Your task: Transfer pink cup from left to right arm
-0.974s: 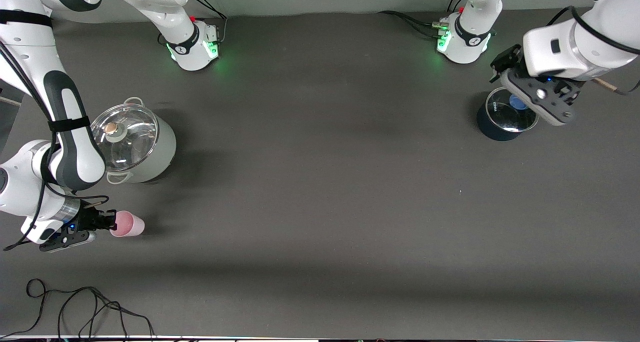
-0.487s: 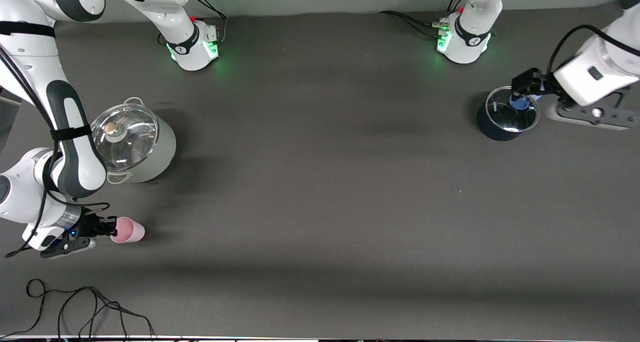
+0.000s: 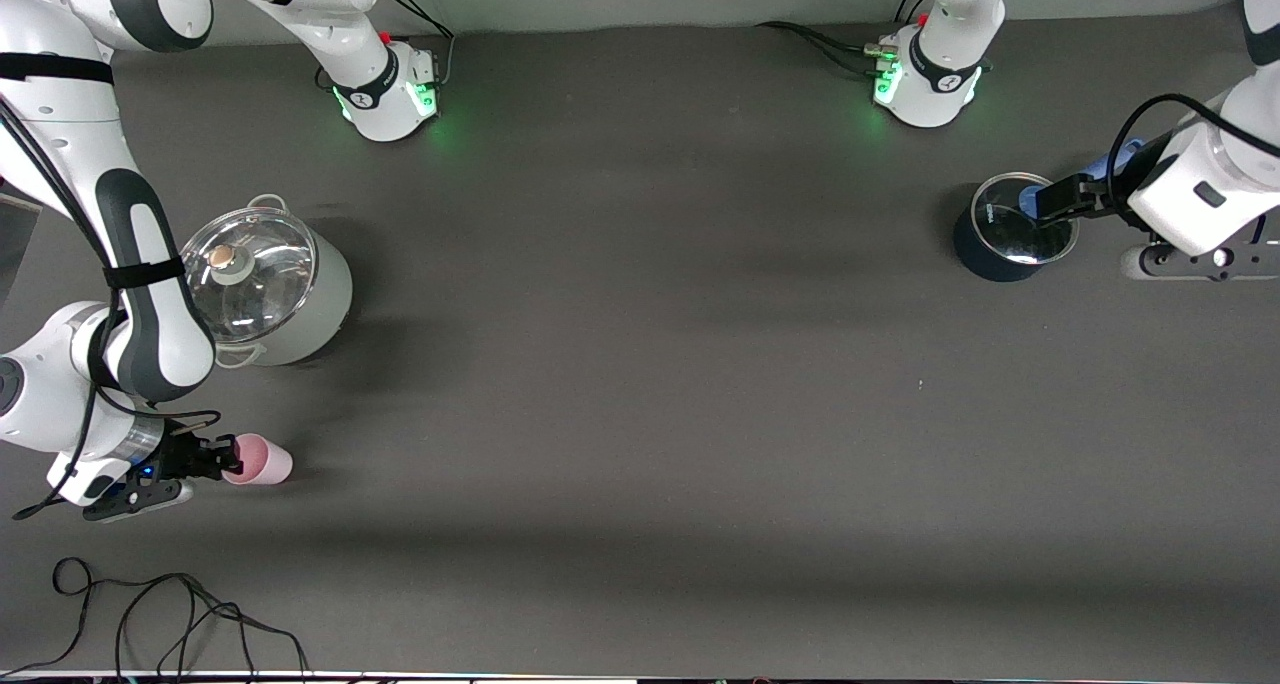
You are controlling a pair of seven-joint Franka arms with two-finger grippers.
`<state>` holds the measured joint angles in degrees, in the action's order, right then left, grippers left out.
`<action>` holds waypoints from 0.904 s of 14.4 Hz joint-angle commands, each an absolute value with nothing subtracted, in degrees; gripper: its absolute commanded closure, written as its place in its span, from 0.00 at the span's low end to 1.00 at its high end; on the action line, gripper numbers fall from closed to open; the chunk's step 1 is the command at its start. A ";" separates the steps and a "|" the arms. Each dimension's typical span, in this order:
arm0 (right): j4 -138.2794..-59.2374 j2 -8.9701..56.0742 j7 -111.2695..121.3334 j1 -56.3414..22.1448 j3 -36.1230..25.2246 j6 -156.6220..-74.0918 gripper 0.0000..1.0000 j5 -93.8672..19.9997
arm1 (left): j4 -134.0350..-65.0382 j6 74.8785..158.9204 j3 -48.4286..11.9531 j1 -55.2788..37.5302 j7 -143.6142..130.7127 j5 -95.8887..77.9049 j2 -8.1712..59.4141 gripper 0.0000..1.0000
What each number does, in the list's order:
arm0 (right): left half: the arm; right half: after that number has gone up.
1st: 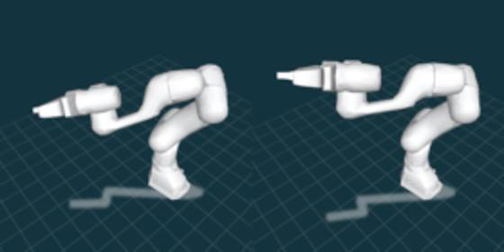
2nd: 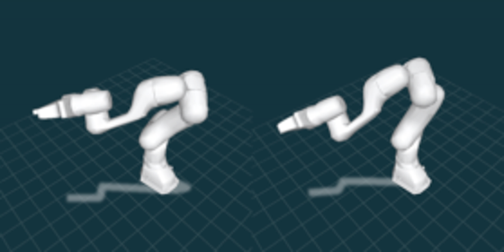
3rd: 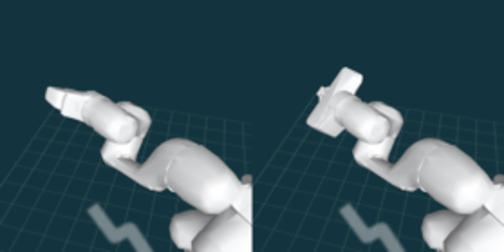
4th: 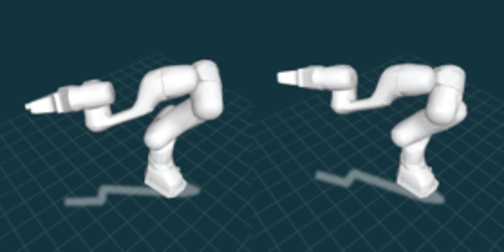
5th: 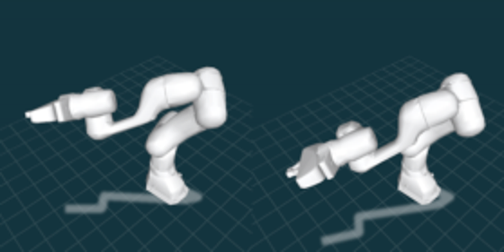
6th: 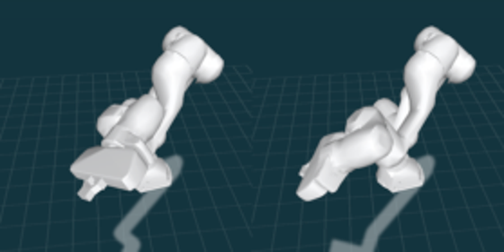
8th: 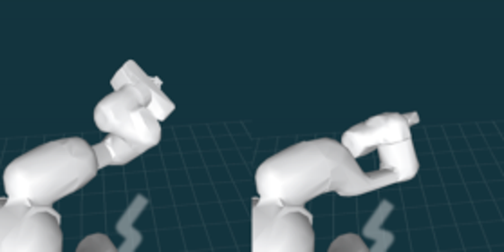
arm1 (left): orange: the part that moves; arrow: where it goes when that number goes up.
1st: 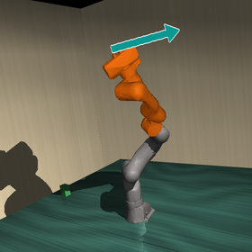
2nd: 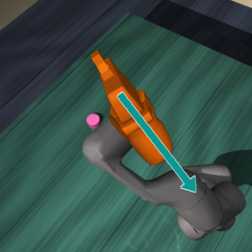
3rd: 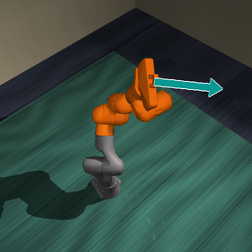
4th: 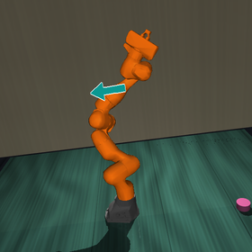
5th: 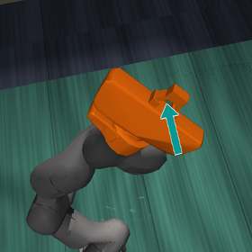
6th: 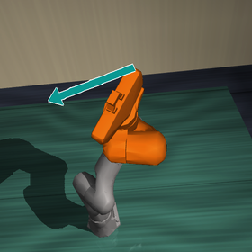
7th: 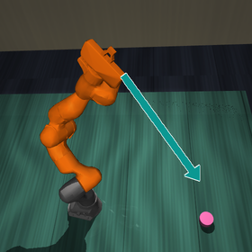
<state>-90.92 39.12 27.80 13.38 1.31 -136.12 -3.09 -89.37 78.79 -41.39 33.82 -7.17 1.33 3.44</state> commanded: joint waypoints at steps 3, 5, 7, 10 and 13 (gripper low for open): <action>-89.91 37.62 29.18 13.98 1.32 -133.42 0.00 -3.87 | -89.30 78.22 -42.28 32.61 -8.53 2.90 3.78 0.00; -89.91 36.04 29.00 13.80 1.14 -131.76 0.00 -3.78 | -89.30 78.57 -42.36 32.52 -8.53 2.90 3.78 0.00; -89.91 32.71 29.09 13.97 0.88 -127.20 0.00 -3.87 | -89.38 78.66 -42.28 32.61 -8.53 2.90 3.69 0.00; -85.72 28.22 28.31 13.98 0.70 -113.43 0.00 -3.96 | -89.65 79.36 -42.28 32.61 -8.53 2.90 3.60 0.00; -79.64 24.27 24.80 13.97 0.62 -99.53 0.00 -4.04 | -90.44 80.16 -37.30 27.37 -8.44 3.25 2.90 0.00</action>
<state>-82.49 27.00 27.13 14.07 0.93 -106.52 -3.15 -89.62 79.36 -41.70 32.28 -7.40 1.85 3.72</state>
